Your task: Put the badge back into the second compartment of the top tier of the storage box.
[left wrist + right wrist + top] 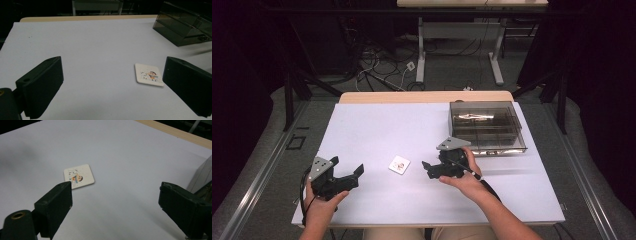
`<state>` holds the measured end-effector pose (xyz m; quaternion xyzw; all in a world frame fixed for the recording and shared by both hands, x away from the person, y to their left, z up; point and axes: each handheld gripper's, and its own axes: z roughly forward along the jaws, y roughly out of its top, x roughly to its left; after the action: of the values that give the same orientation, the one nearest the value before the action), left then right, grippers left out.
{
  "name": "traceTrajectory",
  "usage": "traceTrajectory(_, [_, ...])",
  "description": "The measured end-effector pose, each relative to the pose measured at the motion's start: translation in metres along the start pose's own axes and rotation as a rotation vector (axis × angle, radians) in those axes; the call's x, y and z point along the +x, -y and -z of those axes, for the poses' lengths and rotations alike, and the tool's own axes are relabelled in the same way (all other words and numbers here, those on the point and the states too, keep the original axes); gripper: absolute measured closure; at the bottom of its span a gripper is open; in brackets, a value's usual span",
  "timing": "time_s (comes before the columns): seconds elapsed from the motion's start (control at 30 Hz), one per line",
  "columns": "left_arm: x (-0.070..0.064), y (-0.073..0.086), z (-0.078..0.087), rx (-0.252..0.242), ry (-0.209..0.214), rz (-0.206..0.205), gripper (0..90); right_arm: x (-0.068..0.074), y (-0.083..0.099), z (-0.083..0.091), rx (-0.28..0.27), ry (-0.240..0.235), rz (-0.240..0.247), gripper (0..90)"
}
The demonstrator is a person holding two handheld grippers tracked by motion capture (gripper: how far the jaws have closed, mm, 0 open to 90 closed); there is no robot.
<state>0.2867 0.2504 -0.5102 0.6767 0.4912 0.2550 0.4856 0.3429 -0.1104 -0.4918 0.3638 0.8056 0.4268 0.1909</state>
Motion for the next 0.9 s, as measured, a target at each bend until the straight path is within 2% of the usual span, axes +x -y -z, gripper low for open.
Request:
traceTrajectory(0.07, [0.0, 0.0, 0.0, 0.002, 0.0, 0.001, 3.7, 0.001, -0.002, -0.004, -0.004, -0.008, 0.005, 14.6])
traceTrajectory(0.43, [0.0, 0.0, -0.001, 0.008, 0.002, 0.005, 4.3, 0.01, -0.014, -0.02, 0.017, -0.062, 0.04, 14.6])
traceTrajectory(0.47, [0.0, 0.0, -0.001, 0.008, 0.002, 0.006, 4.6, 0.011, -0.015, -0.022, 0.024, -0.066, 0.057, 14.7])
traceTrajectory(0.5, [0.0, 0.0, -0.001, 0.008, 0.002, 0.008, 4.7, 0.012, -0.017, -0.026, 0.058, -0.074, 0.068, 14.9])
traceTrajectory(0.53, [0.0, 0.0, -0.001, 0.008, 0.002, 0.007, 4.7, 0.012, -0.017, -0.026, 0.058, -0.074, 0.068, 14.9])
traceTrajectory(0.57, [0.0, 0.0, -0.001, 0.007, 0.002, 0.009, 4.8, 0.013, -0.018, -0.03, 0.082, -0.07, 0.085, 14.9])
traceTrajectory(0.63, [0.0, 0.0, -0.001, 0.008, 0.002, 0.007, 4.9, 0.014, -0.018, -0.034, 0.097, -0.064, 0.079, 15.0])
traceTrajectory(0.9, [0.001, 0.0, -0.001, 0.007, 0.002, 0.013, 5.3, 0.015, -0.021, -0.043, 0.115, -0.06, 0.074, 15.4])
